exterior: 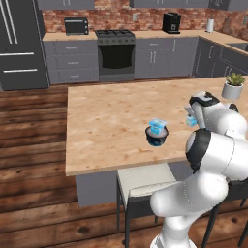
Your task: Stack the yogurt containers by placing the smaller containers on top of the larger containers.
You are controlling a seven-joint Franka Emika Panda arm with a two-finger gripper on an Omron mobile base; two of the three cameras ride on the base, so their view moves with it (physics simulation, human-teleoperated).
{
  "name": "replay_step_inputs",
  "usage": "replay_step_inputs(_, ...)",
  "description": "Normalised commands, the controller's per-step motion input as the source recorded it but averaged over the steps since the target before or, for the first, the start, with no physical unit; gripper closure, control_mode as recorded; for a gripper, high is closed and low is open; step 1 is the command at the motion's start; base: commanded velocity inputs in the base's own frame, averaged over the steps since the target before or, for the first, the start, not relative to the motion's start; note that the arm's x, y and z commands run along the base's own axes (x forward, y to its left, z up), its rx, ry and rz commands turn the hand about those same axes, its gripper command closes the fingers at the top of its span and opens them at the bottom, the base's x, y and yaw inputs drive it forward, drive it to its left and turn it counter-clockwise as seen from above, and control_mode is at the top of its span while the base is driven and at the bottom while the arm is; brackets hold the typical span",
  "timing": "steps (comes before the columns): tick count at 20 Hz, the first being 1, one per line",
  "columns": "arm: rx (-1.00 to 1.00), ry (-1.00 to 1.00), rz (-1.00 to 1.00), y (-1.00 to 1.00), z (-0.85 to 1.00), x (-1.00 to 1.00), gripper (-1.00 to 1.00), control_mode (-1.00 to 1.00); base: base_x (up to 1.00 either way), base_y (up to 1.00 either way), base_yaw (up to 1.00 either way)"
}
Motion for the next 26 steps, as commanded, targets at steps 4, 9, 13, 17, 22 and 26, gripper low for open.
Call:
replay_step_inputs(4,0.00,0.00,0.00,0.15,0.04,-0.13,1.00,-1.00,0.00,0.00,0.00)
replay_step_inputs(9,0.01,0.03,0.00,0.24,0.20,-0.04,1.00,-1.00,0.00,0.00,0.00)
replay_step_inputs(13,0.04,0.04,0.00,0.27,0.29,-0.01,1.00,-1.00,0.00,0.00,0.00)
replay_step_inputs(17,0.06,0.04,0.00,0.23,0.34,0.00,1.00,-1.00,0.00,0.00,0.00)
replay_step_inputs(22,0.07,0.00,0.00,0.22,0.21,0.00,1.00,-1.00,0.00,0.00,0.00)
replay_step_inputs(26,0.08,0.00,0.00,0.17,0.15,0.00,1.00,-1.00,0.00,0.00,0.00)
